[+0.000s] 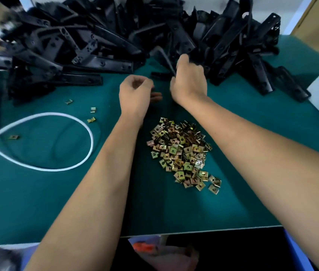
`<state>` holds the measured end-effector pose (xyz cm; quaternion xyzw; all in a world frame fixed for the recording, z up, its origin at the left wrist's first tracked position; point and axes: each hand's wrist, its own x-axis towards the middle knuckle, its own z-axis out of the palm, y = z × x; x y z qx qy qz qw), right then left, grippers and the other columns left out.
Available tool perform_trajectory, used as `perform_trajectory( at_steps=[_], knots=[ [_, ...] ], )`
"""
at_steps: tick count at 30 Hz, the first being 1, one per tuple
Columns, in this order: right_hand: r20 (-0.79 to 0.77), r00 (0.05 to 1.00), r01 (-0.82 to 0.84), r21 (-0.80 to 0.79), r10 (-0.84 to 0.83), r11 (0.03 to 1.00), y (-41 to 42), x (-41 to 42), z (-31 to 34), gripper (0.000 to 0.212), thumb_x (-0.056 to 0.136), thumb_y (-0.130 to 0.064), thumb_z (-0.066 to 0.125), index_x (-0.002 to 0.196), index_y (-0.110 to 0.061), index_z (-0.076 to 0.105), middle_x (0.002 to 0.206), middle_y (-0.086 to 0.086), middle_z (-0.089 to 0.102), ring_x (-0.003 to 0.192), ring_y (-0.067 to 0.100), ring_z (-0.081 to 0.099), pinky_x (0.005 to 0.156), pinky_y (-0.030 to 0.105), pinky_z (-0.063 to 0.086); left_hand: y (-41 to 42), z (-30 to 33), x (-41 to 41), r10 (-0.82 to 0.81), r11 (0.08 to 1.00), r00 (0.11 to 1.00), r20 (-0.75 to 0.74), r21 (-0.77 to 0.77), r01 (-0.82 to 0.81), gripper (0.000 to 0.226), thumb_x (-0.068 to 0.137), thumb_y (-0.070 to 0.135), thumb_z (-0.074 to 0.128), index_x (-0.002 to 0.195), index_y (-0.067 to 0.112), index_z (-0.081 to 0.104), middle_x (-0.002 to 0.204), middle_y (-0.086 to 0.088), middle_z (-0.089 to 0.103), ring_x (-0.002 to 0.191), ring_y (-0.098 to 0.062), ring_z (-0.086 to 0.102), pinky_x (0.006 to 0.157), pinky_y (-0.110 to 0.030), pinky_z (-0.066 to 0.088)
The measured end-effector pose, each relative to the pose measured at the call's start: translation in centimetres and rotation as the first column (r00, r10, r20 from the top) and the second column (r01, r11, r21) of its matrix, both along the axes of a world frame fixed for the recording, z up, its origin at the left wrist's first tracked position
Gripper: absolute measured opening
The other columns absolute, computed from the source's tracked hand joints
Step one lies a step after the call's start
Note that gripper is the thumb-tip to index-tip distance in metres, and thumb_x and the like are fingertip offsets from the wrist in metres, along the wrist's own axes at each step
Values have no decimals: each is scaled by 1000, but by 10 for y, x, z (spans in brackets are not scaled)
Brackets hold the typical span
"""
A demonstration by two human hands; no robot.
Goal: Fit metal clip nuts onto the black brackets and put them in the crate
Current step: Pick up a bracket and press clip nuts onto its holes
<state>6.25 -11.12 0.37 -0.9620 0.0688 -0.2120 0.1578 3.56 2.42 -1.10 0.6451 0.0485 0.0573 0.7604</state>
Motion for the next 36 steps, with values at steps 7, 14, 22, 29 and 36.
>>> perform_trajectory(
  at_steps=[7, 14, 22, 29, 36],
  knots=[
    [105, 968, -210, 833, 226, 512, 3, -35, 31, 9, 98, -14, 65, 97, -6, 69, 84, 6, 73, 75, 18, 69, 70, 36, 56, 0, 6, 4, -95, 973, 995, -15, -212, 90, 17, 101, 27, 64, 100, 12, 58, 108, -21, 68, 89, -31, 71, 86, -45, 62],
    [-55, 833, -313, 773, 550, 551, 4, -69, 11, 34, 103, -39, 60, 96, -11, 78, 93, 11, 78, 87, 15, 72, 80, 35, 55, 4, 12, -1, 71, 964, 997, 34, -259, -59, 30, 105, 30, 57, 113, 4, 69, 108, -6, 78, 95, -29, 76, 83, -41, 63],
    [-315, 744, -568, 169, 590, 806, -26, -79, -5, 35, 85, -52, 78, 109, -28, 73, 102, -11, 61, 78, -9, 51, 69, 9, 34, 23, 9, 12, 257, 892, 965, -61, -370, -261, 30, 103, 6, 50, 133, 6, 50, 111, -9, 66, 64, -17, 63, 55, -30, 52],
    [-132, 821, -505, 285, 555, 815, -26, -80, -19, 14, 87, -31, 81, 87, -26, 68, 82, -17, 64, 73, -4, 56, 65, 13, 39, 19, 9, 10, 164, 936, 986, -1, -317, -156, 84, 83, -5, 64, 156, 12, 26, 112, -7, 57, 81, -14, 50, 71, -27, 43],
    [36, 887, -423, 463, 460, 779, -27, -78, -21, 10, 93, -21, 75, 87, -19, 68, 76, -11, 68, 69, 2, 61, 67, 16, 48, 32, 19, 7, 141, 760, 988, -63, -632, -149, 18, 101, 32, 62, 102, 14, 58, 71, 2, 46, 56, -10, 37, 58, -24, 35]
  ],
)
